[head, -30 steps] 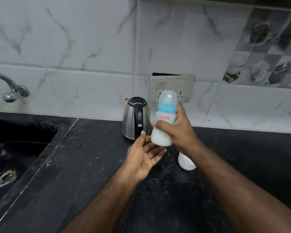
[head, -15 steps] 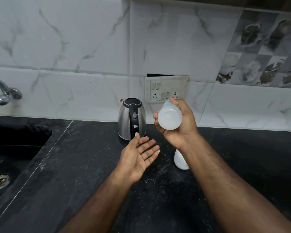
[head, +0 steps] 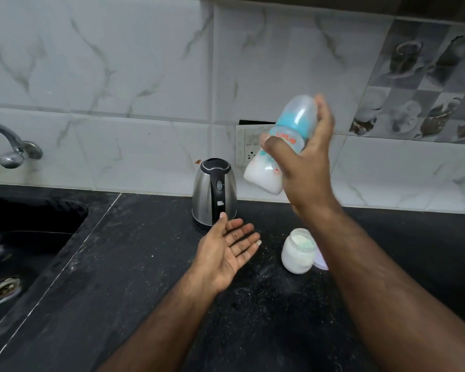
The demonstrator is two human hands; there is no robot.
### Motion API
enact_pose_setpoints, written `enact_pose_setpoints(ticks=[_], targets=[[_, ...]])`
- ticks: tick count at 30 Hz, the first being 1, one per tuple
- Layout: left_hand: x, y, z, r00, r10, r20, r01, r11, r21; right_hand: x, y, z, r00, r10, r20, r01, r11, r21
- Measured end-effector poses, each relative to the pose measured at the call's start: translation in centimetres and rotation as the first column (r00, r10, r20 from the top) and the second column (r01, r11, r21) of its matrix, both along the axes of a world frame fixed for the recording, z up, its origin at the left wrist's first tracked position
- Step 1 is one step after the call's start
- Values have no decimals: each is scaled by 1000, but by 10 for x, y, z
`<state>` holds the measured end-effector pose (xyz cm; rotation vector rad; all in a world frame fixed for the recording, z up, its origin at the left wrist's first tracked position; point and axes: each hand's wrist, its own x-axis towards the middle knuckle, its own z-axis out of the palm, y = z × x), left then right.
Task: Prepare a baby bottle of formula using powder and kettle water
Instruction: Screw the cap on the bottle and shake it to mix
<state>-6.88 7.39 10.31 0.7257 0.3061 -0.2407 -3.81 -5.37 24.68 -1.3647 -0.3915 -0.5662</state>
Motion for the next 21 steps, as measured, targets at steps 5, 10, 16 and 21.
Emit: enact_pose_setpoints(ticks=[5,10,16,21], targets=[[0,-7,2,1000,9,14,-8,998,-59,-22,10,-51,997,-60,51,79,823,-563],[3,-3,1,1000,9,-20,-11,993,-121,-10,5,-40,976,-79,201,141,940,-312],[2,-3,-1,1000,1,-25,-4,993,-118,-15,6,-58,997,-40,63,66,861,-505],[3,-5,0,999,2,-36,-7,991,-131,-17,6,-59,998,-49,36,61,833,-551]])
